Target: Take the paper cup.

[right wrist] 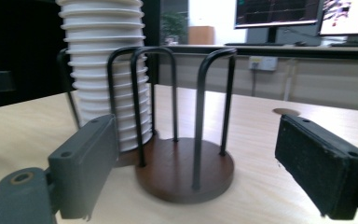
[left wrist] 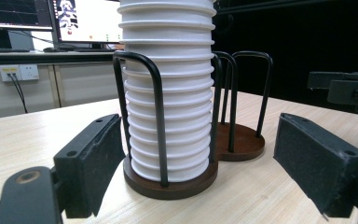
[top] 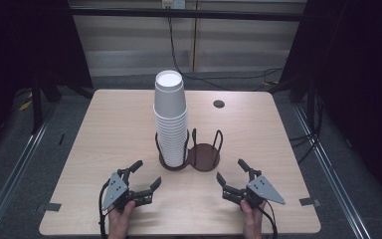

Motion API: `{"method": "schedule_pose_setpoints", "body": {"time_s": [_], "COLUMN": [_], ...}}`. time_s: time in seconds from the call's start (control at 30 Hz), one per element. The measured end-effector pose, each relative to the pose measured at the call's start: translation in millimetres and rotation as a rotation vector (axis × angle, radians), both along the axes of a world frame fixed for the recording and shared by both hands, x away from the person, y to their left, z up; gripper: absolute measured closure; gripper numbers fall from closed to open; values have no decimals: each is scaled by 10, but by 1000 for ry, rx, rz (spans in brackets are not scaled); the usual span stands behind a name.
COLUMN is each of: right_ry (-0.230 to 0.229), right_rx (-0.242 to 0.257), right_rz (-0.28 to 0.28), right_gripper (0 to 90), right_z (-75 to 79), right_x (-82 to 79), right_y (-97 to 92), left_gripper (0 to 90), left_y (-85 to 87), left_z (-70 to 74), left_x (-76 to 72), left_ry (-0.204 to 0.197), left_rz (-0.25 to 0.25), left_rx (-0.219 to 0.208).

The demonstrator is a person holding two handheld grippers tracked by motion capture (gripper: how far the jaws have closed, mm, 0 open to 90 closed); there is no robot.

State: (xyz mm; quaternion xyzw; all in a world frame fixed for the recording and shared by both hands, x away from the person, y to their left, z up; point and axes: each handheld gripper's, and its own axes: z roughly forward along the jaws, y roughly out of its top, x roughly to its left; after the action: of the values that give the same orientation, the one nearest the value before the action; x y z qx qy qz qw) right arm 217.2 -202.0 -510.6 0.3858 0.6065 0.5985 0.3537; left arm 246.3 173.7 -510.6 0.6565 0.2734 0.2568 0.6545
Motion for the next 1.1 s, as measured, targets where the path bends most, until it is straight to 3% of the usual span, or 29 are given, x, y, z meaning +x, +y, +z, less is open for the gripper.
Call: {"method": "schedule_pose_setpoints", "body": {"time_s": [0.03, 0.2, 0.27, 0.53, 0.57, 0.77, 0.9, 0.97, 1.03, 1.1], "right_ry": [0, 6, 9, 78, 95, 99, 105, 152, 164, 161], "right_rx": [3, -2, 7, 14, 8, -15, -33, -35, -30, -20], "right_rz": [20, -4, 11, 20, 37, 96, 92, 102, 119, 143], "right_gripper": [125, 127, 132, 138, 151, 213, 215, 214, 307, 291], "right_z": [-1, 3, 3, 22, 27, 80, 101, 126, 150, 217], "right_x": [-8, -5, -4, 28, 34, 18, 11, 30, 26, 24], "right_y": [-13, -2, -15, -8, 2, 47, 71, 76, 75, 91], "left_gripper": [155, 155, 155, 156, 156, 156, 157, 156, 156, 157], "left_y": [7, 7, 7, 6, 6, 6, 5, 6, 7, 7], "left_z": [0, 0, 1, 1, 1, 1, 1, 1, 1, 2], "left_x": [1, 1, 3, 3, 3, 3, 4, 4, 3, 3], "left_ry": [-1, -1, -2, -2, -2, -1, -1, -1, -1, 0], "left_rz": [-14, -14, -15, -15, -13, -14, -14, -14, -15, -15], "left_rx": [3, 4, 4, 3, 2, 2, 2, 2, 4, 5]}}
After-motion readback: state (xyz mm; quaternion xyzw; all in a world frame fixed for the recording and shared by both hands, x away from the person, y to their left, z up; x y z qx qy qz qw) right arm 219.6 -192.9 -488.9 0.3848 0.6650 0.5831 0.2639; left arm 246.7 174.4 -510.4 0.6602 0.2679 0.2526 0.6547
